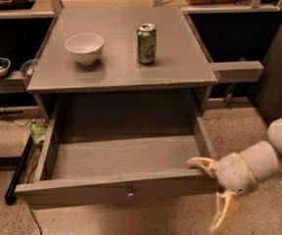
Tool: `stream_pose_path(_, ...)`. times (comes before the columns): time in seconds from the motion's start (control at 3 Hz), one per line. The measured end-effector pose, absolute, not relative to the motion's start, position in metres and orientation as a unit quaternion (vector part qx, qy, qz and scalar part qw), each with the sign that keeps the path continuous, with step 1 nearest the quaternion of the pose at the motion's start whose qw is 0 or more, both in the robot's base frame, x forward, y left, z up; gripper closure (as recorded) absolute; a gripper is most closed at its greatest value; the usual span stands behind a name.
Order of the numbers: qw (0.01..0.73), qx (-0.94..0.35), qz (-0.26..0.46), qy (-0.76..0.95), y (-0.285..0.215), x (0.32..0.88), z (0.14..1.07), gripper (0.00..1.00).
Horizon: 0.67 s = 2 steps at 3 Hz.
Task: Open top drawer
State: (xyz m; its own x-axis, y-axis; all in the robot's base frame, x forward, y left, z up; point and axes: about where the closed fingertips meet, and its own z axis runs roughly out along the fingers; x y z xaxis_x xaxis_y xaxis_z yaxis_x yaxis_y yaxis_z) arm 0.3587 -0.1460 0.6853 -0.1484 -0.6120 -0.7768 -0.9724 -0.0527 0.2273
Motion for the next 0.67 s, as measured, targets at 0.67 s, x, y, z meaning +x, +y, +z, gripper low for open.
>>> stream_pose_path(0.67,0.223,-0.609,0.407,0.642,-0.157,0.338,0.689,0.0)
